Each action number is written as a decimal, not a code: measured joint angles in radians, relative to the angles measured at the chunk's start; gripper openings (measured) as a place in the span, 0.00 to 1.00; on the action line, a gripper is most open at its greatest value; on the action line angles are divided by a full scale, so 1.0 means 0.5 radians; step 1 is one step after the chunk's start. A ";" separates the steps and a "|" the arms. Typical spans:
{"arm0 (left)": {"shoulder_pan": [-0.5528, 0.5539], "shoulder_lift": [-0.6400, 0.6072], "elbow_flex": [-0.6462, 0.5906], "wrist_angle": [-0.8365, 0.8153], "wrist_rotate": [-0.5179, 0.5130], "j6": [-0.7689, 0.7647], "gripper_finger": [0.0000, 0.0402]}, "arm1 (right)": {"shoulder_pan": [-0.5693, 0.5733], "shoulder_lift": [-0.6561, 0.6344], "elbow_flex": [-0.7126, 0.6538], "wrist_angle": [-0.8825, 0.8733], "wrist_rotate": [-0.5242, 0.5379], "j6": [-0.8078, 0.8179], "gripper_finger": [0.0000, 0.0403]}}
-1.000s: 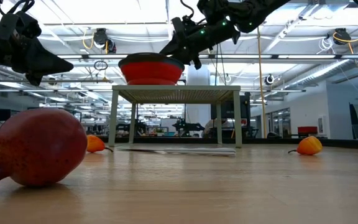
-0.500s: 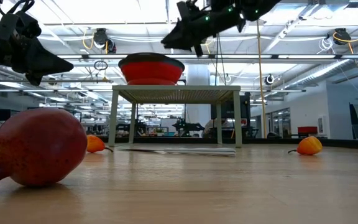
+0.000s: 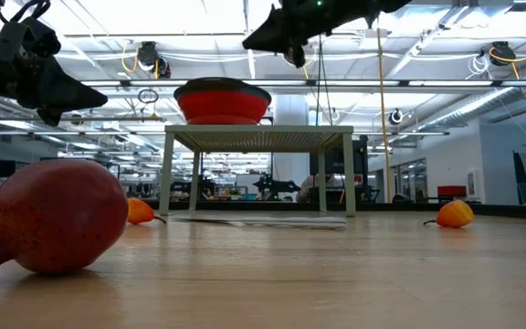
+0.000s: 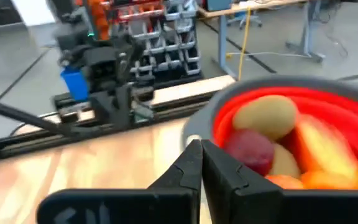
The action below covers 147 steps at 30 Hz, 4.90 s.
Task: Pick & Place Fruit
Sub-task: Put the peach into the red strainer bowl
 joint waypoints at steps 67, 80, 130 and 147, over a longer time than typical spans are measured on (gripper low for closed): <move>-0.152 1.050 0.257 0.748 -0.123 -0.493 0.02 | 0.584 -2.653 -1.597 -0.546 0.363 -0.198 0.00; -0.344 1.886 1.097 -0.016 0.021 -0.846 0.01 | 0.584 -2.824 -1.596 -0.802 0.362 -0.230 0.00; -0.263 2.856 1.663 -0.707 0.353 -0.979 0.00 | 0.583 -2.939 -2.436 0.025 0.353 -0.201 0.00; -0.136 3.053 1.659 -0.778 0.389 -0.494 0.24 | 0.583 -2.939 -2.436 0.015 0.353 -0.217 0.00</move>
